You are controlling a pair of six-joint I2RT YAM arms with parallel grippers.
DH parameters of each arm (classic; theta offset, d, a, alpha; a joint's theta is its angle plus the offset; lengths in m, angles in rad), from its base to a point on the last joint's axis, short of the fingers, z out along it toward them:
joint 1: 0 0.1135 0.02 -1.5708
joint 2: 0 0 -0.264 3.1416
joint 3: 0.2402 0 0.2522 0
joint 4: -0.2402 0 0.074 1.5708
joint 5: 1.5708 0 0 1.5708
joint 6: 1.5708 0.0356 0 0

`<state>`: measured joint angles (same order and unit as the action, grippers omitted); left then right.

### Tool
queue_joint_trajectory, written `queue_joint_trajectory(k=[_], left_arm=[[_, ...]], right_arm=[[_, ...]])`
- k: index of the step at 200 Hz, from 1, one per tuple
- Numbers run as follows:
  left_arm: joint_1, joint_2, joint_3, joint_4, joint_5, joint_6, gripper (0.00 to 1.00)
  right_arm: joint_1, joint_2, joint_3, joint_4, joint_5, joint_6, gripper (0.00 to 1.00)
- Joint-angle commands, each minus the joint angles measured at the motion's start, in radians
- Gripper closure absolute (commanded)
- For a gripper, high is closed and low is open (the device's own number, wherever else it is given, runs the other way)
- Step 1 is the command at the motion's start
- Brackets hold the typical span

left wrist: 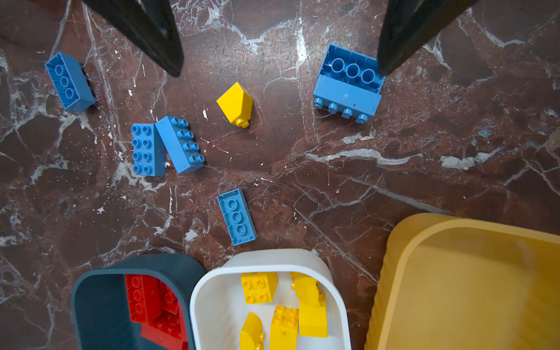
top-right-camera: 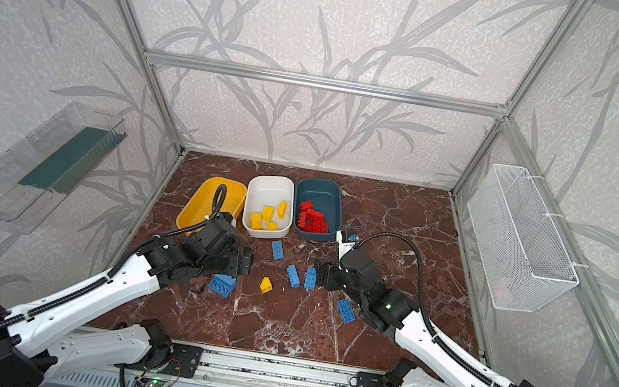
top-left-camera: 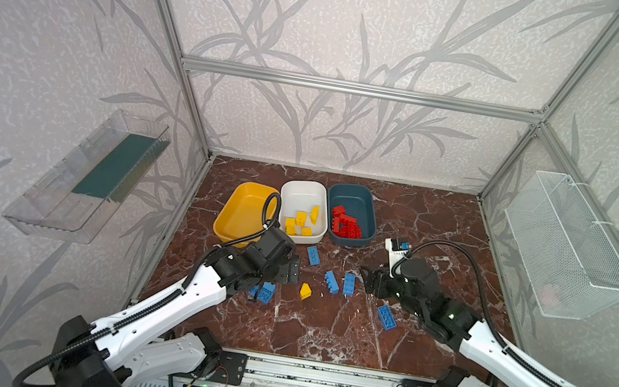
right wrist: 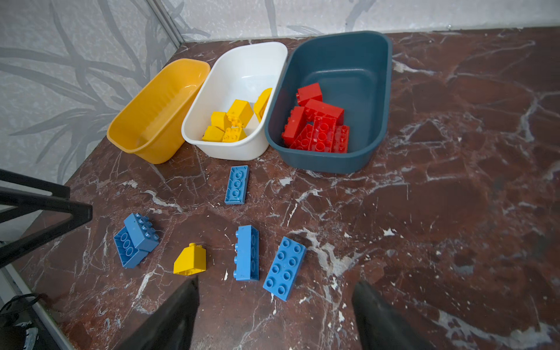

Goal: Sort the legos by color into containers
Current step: 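Withdraw the right gripper while the left gripper reaches toward the last yellow slope brick, then close the left gripper on the yellow slope brick and lift it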

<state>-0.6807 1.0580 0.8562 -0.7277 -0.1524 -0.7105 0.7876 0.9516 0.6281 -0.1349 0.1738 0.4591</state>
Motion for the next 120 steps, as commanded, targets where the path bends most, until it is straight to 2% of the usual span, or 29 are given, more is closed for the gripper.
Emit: queue_joint_trajectory(k=[1, 46, 120], left_arm=[[-0.013, 0.044, -0.032, 0.046, -0.014, -0.074, 0.01], [-0.047, 0.201, -0.034, 0.113, 0.006, -0.129, 0.03], [-0.124, 0.461, 0.081, 0.121, -0.033, -0.179, 0.10]], right_arm=[[-0.004, -0.054, -0.078, 0.113, 0.059, 0.074, 0.19], [-0.004, -0.063, -0.166, 0.158, 0.073, 0.100, 0.19], [-0.006, -0.085, -0.257, 0.234, 0.088, 0.128, 0.19]])
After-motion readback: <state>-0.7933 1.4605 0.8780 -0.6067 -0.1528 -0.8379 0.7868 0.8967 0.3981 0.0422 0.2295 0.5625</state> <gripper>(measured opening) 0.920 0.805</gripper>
